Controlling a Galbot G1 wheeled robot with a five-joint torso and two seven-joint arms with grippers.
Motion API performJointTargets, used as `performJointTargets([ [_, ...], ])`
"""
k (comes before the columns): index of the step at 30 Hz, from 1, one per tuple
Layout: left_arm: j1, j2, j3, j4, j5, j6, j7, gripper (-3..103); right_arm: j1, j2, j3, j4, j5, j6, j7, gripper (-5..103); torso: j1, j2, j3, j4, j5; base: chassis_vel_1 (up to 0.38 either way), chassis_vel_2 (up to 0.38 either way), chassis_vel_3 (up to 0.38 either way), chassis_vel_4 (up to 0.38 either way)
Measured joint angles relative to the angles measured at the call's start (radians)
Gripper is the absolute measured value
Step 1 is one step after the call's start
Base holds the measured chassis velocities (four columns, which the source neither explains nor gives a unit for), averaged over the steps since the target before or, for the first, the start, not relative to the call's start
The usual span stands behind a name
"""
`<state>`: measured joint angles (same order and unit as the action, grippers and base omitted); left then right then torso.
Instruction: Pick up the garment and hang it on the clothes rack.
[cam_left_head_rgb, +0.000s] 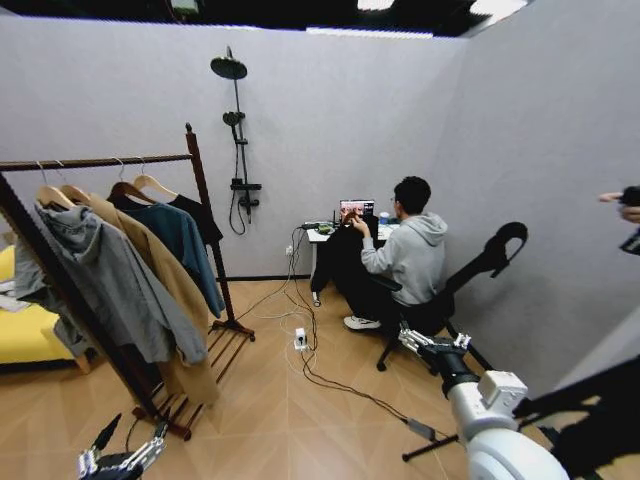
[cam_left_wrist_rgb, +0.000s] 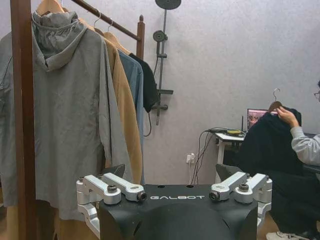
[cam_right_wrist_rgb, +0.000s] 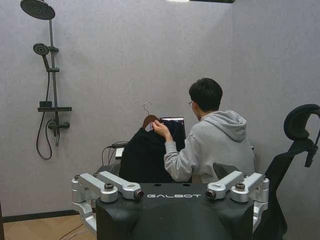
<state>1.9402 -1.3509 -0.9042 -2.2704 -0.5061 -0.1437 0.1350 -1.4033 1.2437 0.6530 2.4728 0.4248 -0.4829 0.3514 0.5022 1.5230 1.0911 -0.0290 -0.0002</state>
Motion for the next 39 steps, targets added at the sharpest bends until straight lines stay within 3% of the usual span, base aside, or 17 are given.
performJointTargets([
  [39,0.000,0.000,0.000,0.000,0.000,0.000,0.000,100,-0.002,0.003,-0.001,-0.015,-0.008,0.038,-0.002,100,-0.001,0.000,0.000,0.0002,0.0004,0.166,-0.178,-0.165,0.169],
])
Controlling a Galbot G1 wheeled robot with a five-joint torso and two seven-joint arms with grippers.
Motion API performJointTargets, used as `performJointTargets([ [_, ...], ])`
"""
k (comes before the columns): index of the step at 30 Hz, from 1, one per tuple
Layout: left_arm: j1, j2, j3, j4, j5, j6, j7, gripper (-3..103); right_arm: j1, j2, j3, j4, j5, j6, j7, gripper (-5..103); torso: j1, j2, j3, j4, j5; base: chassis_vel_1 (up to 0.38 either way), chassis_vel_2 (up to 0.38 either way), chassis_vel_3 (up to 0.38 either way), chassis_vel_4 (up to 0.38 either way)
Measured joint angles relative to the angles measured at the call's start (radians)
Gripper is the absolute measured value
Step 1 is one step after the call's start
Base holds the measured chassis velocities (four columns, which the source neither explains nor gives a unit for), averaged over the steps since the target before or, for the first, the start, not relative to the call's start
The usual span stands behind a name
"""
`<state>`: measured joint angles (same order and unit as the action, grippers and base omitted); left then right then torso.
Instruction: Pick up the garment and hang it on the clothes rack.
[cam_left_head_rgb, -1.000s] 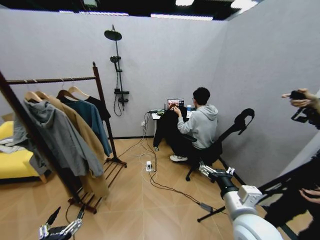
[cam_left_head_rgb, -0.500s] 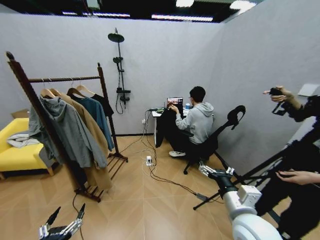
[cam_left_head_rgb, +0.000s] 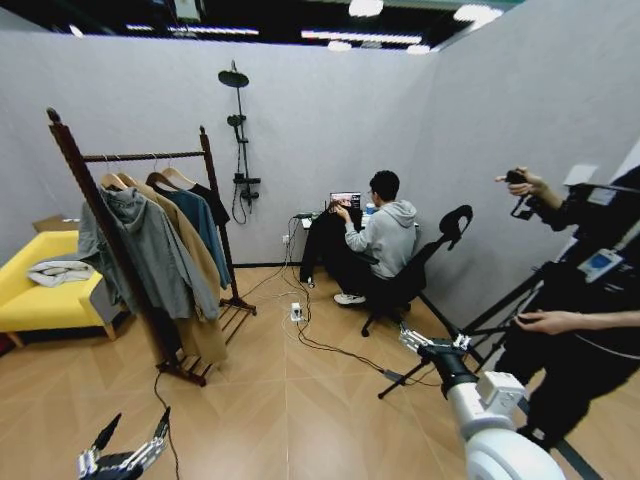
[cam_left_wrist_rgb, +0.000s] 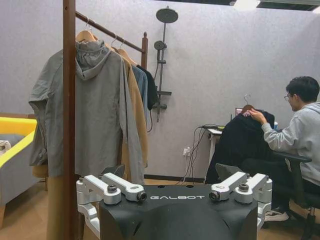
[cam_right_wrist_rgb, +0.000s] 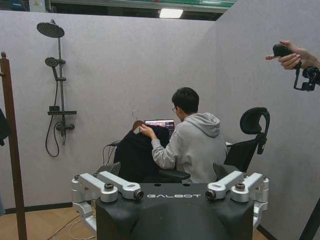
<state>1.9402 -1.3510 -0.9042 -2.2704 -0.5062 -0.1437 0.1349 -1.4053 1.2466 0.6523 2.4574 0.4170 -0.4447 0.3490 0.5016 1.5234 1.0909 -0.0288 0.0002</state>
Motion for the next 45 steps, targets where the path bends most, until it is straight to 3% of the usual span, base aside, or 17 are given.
performJointTargets([
  [9,0.000,0.000,0.000,0.000,0.000,0.000,0.000,100,0.004,0.016,0.017,-0.017,0.014,0.002,-0.074,100,0.001,-0.001,0.000,0.0000,-0.0001,0.012,-0.011,-0.014,0.018],
  [27,0.000,0.000,0.000,0.000,0.000,0.000,0.000,100,-0.005,0.025,0.070,-0.068,0.081,-0.021,-0.128,100,0.001,-0.001,0.000,0.0001,-0.0002,0.000,0.000,0.000,0.000],
  [28,0.000,0.000,0.000,0.000,0.000,0.000,0.000,100,-0.006,0.018,0.091,-0.104,0.092,-0.007,-0.181,100,0.001,-0.001,0.000,0.0000,-0.0002,0.000,0.000,0.000,0.000],
  [31,0.000,0.000,0.000,0.000,0.000,0.000,0.000,100,-0.004,0.006,0.106,-0.140,0.097,0.039,-0.232,100,0.001,0.000,0.000,0.0000,0.0000,0.000,0.000,0.000,0.000],
  [45,0.000,0.000,0.000,0.000,0.000,0.000,0.000,100,0.001,0.003,0.112,-0.125,0.070,0.050,-0.268,100,0.001,0.000,0.000,0.0001,-0.0002,0.000,0.000,0.000,0.000],
])
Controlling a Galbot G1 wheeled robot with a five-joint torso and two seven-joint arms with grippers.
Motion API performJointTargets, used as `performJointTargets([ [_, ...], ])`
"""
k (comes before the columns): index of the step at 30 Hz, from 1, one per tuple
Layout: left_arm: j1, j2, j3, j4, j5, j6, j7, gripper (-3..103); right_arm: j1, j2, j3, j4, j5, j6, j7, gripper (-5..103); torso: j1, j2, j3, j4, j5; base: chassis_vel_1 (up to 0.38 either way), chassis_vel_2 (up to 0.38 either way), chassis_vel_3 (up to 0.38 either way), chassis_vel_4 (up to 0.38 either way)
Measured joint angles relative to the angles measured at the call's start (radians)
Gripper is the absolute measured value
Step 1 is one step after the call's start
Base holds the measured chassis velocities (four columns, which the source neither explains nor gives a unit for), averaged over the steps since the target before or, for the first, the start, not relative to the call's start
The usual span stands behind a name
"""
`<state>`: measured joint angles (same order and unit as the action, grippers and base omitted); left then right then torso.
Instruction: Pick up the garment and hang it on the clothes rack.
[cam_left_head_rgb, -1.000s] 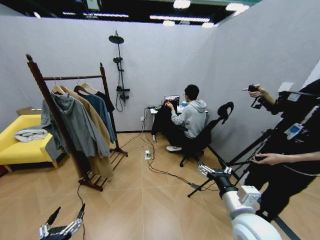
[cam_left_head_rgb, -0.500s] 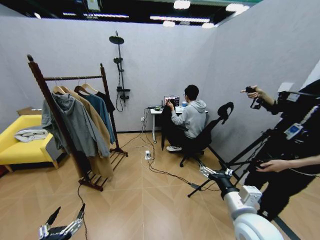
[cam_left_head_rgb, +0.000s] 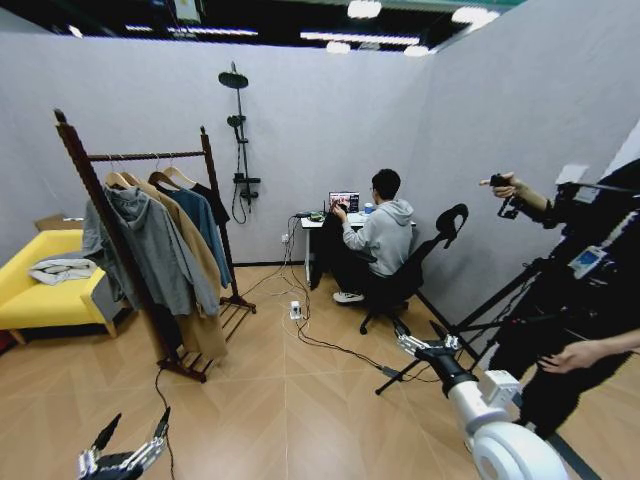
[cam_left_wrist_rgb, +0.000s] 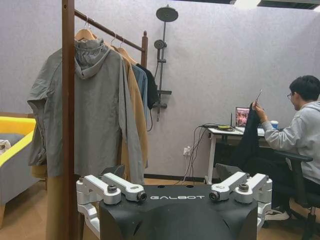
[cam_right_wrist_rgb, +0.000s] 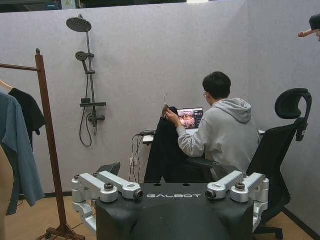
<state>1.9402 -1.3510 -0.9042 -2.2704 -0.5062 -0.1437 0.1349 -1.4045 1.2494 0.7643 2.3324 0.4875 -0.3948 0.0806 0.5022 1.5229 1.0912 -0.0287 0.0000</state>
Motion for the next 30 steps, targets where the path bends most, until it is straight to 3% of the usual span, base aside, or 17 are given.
performJointTargets([
  [30,0.000,0.000,0.000,0.000,0.000,0.000,0.000,100,0.000,0.000,-0.001,0.002,-0.001,-0.003,0.005,100,0.000,0.000,0.000,0.0000,0.0000,0.000,0.000,0.000,0.000],
])
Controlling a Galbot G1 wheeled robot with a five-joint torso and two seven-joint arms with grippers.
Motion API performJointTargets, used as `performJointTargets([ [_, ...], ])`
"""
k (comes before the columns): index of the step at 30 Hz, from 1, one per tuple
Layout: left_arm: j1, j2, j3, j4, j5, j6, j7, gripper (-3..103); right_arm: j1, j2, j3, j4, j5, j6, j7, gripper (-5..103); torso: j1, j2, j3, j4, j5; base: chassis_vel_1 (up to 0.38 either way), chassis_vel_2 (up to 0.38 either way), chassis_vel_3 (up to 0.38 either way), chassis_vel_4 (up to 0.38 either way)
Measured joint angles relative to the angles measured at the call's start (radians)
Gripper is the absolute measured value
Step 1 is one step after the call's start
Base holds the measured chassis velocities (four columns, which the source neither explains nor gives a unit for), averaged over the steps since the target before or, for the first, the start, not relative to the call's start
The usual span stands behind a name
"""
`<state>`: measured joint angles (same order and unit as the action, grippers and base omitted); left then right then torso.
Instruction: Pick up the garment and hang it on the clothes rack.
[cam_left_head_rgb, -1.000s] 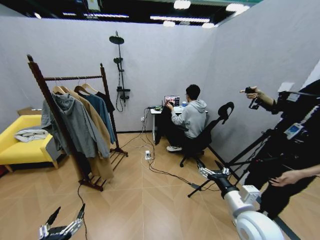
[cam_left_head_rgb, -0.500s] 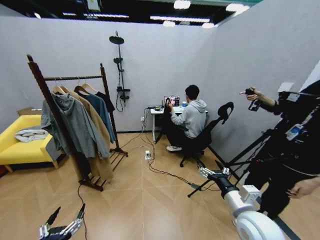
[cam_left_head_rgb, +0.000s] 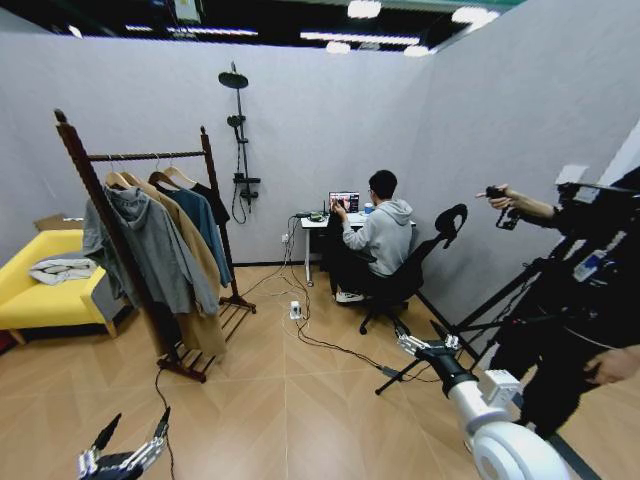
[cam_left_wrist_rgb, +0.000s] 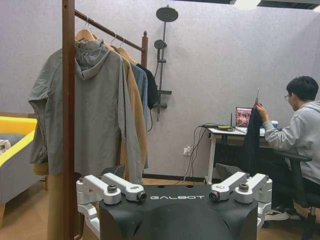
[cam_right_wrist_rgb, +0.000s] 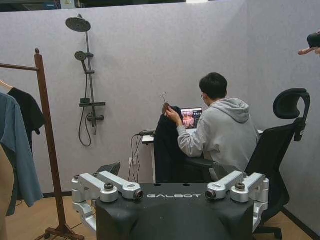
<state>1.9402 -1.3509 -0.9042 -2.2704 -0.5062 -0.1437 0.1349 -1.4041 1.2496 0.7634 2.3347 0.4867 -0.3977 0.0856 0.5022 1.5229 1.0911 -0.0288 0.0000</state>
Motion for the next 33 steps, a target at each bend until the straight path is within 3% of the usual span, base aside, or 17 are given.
performJointTargets([
  [33,0.000,0.000,0.000,0.000,0.000,0.000,0.000,100,0.000,0.000,0.000,0.000,0.000,0.000,0.001,100,0.000,0.000,0.000,0.0000,0.0000,0.000,0.000,0.000,0.000],
])
